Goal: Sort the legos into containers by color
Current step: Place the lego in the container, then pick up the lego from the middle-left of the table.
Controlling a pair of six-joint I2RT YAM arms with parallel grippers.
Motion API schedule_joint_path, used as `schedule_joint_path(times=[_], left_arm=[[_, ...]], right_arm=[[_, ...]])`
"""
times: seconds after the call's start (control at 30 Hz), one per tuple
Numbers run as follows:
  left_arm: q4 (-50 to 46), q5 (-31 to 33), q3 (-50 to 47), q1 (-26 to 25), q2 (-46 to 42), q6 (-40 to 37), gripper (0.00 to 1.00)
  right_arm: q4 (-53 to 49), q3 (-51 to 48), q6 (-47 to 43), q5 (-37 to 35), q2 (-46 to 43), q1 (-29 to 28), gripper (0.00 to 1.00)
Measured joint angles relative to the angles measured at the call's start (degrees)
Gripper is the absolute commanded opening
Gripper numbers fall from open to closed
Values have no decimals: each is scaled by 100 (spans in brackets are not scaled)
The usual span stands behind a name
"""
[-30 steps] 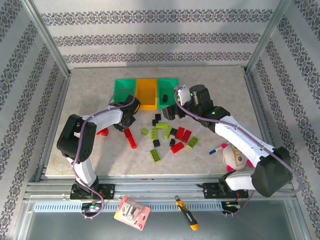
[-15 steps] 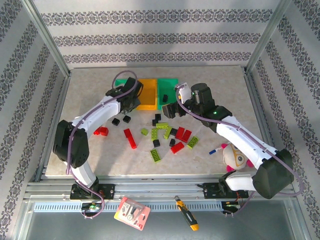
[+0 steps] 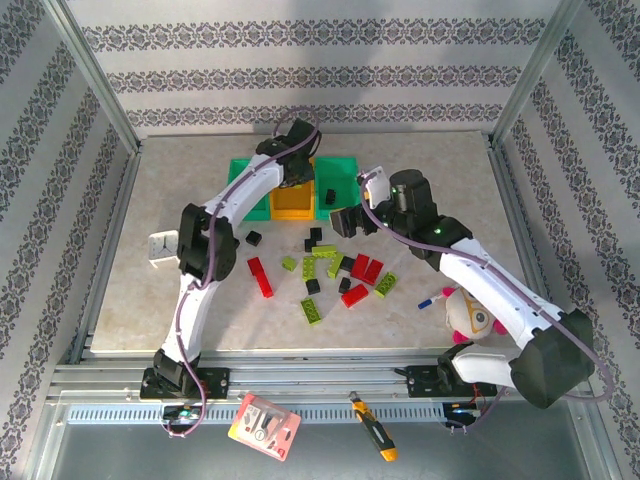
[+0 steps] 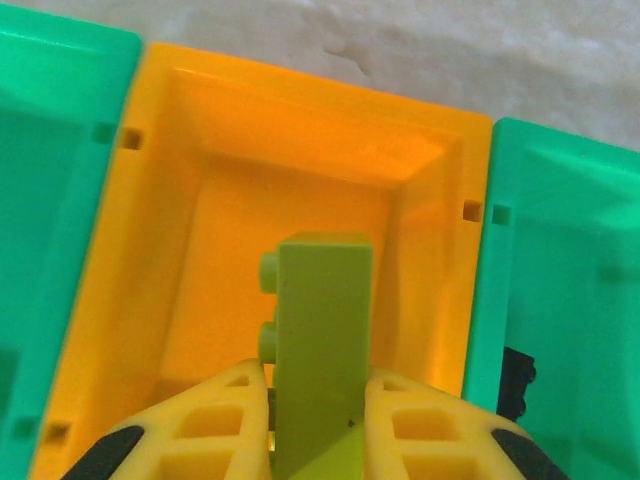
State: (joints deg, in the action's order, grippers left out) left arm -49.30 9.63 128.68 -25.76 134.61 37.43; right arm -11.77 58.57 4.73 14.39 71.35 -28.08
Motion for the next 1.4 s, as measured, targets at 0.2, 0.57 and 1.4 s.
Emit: schedule_joint_path(times=[0.2, 0.57, 1.4], left_arm=[[-345, -114, 608, 0, 529, -243, 46], [-229, 17, -511, -85, -501, -715, 100], [975, 66, -6240, -752, -3939, 730, 90]], right_arm=[[-35, -101, 15, -66, -39, 94, 98], [-291, -372, 372, -654, -149, 173, 98], [-518, -1471, 1591, -745, -479, 114, 97]])
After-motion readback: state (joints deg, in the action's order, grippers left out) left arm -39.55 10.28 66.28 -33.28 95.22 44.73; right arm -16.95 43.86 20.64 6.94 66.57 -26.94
